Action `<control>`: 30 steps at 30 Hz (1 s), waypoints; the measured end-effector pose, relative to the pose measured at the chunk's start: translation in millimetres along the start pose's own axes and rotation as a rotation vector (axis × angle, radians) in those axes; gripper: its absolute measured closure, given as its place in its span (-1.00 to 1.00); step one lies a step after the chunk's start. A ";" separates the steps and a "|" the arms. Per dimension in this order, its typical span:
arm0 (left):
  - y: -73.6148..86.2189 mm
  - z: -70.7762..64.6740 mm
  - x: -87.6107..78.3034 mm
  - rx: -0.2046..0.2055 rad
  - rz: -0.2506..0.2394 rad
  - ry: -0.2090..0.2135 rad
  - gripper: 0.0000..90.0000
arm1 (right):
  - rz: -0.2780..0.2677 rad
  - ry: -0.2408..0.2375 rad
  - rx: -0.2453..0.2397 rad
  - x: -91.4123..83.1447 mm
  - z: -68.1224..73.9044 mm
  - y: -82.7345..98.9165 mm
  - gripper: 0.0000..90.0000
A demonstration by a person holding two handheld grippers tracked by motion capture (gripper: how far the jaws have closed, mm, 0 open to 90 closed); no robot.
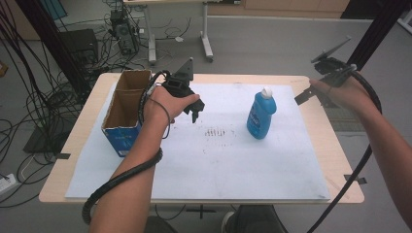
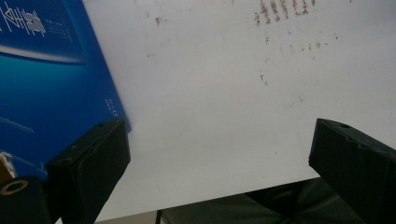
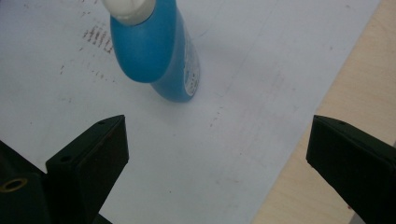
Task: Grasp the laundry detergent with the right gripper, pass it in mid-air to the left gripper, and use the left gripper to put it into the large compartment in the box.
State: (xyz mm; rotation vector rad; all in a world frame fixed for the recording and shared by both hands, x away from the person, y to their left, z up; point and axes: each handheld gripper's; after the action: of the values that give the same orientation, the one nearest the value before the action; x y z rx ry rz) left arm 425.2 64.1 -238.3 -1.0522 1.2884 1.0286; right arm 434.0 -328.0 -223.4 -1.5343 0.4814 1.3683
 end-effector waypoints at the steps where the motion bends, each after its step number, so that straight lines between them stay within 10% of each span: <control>1: 0.2 -0.1 0.1 0.003 -0.001 0.000 -0.87 | -0.005 -0.005 -0.013 4.4 2.7 5.8 -0.88; 30: 2.7 10.6 22.6 0.018 -0.006 0.047 -0.87 | -0.247 -0.014 -0.081 87.6 30.6 50.1 -0.92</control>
State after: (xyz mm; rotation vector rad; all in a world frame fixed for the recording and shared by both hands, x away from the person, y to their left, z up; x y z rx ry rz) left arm 425.4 75.1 -261.0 -1.0719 1.3290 0.9910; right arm 402.7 -297.3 -319.2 -1.5909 0.2205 1.2185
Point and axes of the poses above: each handheld gripper's, and its own axes: x roughly forward along the jaws, y roughly out of its underside, z roughly to its left, and after that the axes turned 2 degrees about -x, right-handed
